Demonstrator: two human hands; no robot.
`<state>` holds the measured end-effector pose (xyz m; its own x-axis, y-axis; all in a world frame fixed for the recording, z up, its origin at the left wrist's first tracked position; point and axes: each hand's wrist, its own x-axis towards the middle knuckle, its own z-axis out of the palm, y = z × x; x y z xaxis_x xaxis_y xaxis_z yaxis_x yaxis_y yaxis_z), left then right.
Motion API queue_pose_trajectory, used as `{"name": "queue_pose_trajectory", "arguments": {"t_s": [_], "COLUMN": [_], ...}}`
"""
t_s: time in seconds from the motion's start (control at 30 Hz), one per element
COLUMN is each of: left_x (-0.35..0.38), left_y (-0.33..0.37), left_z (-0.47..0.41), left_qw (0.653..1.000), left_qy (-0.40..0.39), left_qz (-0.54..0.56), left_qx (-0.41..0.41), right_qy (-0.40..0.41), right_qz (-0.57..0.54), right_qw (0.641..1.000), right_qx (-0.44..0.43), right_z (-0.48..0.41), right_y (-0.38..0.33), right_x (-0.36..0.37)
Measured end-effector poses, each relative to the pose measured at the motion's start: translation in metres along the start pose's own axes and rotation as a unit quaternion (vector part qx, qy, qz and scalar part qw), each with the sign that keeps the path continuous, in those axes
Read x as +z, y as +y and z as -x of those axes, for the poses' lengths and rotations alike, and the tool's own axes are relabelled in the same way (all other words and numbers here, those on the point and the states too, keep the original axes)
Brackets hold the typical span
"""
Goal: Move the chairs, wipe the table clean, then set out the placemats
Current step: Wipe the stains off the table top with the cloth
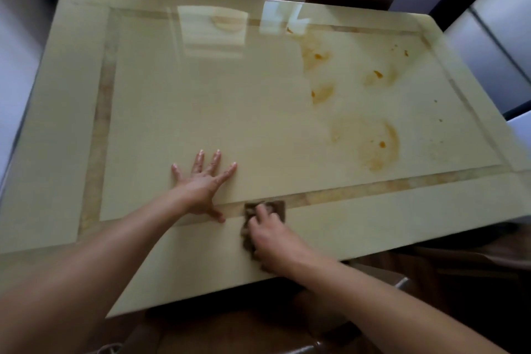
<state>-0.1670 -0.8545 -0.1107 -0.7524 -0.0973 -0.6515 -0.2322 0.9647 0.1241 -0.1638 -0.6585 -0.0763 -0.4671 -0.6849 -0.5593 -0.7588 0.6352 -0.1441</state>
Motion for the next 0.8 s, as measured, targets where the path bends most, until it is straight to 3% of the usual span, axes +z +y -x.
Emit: {"name": "queue_pose_trajectory", "arguments": {"t_s": [0.1,0.17,0.53,0.8], "left_x": [-0.002,-0.004,-0.002,-0.010], "left_y": [0.001,0.002,0.068,0.109], "left_z": [0.002,0.004,0.003,-0.017], "left_qw": [1.000,1.000,0.998,0.999], "left_qy": [0.001,0.001,0.008,0.007], "left_qz": [-0.001,0.001,0.014,0.025], "left_qx": [-0.003,-0.006,0.061,0.043], "right_qy": [-0.018,-0.035,-0.068,-0.052], "right_qz": [0.050,0.063,-0.007,-0.072], "right_qw": [0.994,0.992,0.992,0.976], "right_qx": [-0.098,-0.107,0.106,0.200], "right_z": [0.010,0.013,0.024,0.050], "right_y": [-0.025,-0.018,0.119,0.215], "right_x": [0.004,0.007,-0.002,0.007]}}
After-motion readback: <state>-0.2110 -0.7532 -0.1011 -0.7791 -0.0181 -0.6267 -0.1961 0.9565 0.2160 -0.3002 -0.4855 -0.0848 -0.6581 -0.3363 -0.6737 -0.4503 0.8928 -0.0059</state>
